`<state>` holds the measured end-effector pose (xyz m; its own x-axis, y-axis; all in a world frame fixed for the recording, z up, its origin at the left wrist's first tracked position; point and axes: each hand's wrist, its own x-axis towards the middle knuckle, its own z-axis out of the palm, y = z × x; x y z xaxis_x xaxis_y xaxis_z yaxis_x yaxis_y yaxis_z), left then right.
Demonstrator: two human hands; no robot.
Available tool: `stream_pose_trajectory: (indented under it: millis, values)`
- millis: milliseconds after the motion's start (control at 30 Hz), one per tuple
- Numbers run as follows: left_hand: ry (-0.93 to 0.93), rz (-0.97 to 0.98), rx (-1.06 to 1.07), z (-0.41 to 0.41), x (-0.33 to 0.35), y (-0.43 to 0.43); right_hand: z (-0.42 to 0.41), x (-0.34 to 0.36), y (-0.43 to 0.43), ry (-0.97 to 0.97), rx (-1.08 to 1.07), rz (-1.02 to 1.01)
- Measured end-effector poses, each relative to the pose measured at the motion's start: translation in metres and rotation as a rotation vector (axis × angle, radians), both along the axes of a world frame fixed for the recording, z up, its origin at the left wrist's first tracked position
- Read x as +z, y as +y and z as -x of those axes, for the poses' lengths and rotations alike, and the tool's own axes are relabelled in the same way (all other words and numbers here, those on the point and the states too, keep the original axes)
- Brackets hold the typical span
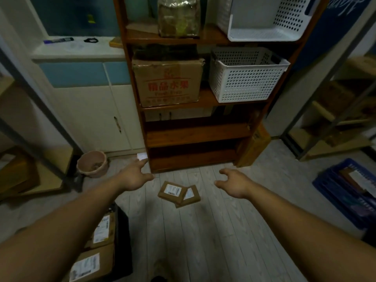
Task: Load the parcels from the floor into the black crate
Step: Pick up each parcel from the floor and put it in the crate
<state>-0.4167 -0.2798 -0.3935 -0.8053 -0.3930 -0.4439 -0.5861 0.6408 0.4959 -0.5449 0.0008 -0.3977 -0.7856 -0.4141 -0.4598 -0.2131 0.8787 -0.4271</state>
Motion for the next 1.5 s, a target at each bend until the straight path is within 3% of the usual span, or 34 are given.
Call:
stream_pose_trajectory:
  millis: [300, 433, 700, 967, 1133, 1300, 1400, 1500]
  values:
    - [-0.109, -0.102, -0.013, 0.074, -0.081, -0.008, 0.102, -0.087, -0.022, -0.223, -0.022, -0.029]
    - [-0.236, -0.099, 0.168, 0.086, -0.134, -0.022, 0.141, -0.145, -0.041, -0.338, 0.048, -0.025]
    - [-0.354, -0.036, 0.248, 0.136, -0.307, -0.031, 0.207, -0.324, -0.092, -0.391, 0.106, 0.033]
    - [-0.32, -0.002, 0.309, 0.187, -0.548, -0.067, 0.225, -0.558, -0.156, -0.394, 0.119, 0.07]
    - [-0.273, 0.018, 0.36, 0.207, -0.665, -0.087, 0.217, -0.672, -0.181, -0.395, 0.116, 0.054]
    - [-0.141, -0.097, 0.358, 0.23, -0.733, -0.098, 0.202, -0.738, -0.189, -0.457, 0.037, 0.112]
    - [-0.091, -0.35, 0.52, 0.237, -0.756, -0.1, 0.194, -0.751, -0.187, -0.513, 0.017, 0.21]
    - [-0.129, -0.325, 0.588, 0.228, -0.763, -0.098, 0.195, -0.745, -0.186, -0.538, -0.053, 0.34]
